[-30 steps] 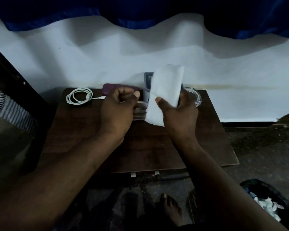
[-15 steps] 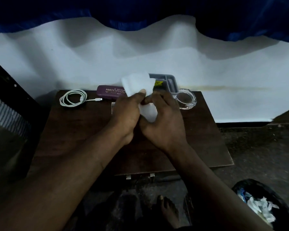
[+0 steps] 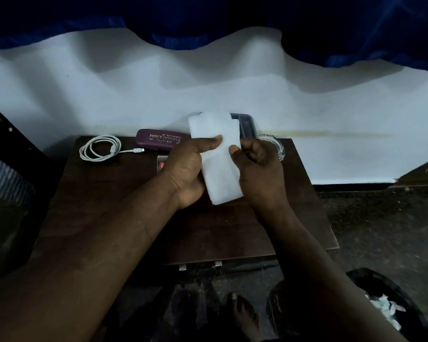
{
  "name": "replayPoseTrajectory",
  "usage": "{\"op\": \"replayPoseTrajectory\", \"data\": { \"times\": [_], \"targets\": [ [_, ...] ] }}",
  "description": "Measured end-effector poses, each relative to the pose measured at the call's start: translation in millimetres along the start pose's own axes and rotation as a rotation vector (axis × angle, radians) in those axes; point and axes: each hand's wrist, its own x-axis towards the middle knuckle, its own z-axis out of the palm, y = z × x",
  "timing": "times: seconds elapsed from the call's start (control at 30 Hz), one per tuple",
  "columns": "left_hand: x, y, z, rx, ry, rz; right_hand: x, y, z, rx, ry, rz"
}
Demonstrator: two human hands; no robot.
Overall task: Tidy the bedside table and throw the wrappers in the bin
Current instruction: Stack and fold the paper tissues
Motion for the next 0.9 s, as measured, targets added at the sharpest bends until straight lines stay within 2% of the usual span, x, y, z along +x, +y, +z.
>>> {"op": "replayPoseTrajectory", "data": {
  "times": [0.27, 0.37, 0.5, 0.6, 0.77, 0.9],
  "targets": [
    [0.9, -5.3, 4.6, 0.136, -0.037, -0.118, -3.6, 3.6, 5.8, 0.038, -0.039, 0.023],
    [1.4, -8.2, 6.9, 0.167, -0.039, -0.1, -1.1, 4.7, 3.1, 0.038, 0.012, 0.024],
    [3.3, -7.0, 7.2, 0.298, 0.003, 0.054, 8.2, 4.3, -5.5, 0.107, 0.11, 0.062],
    [6.7, -5.1, 0.5, 0.445, 0.051, 0.189, 12.3, 2.7, -7.1, 0.135, 0.103, 0.049],
    [22.0, 3.8, -3.1, 0.528, 0.144, 0.38, 22.5, 0.1, -8.3, 0.187, -0.017, 0.024],
    [40.8, 25.9, -4.2, 0.498, 0.14, 0.466, 41.5, -1.3, -10.2, 0.097, -0.119, -0.015]
  ]
}}
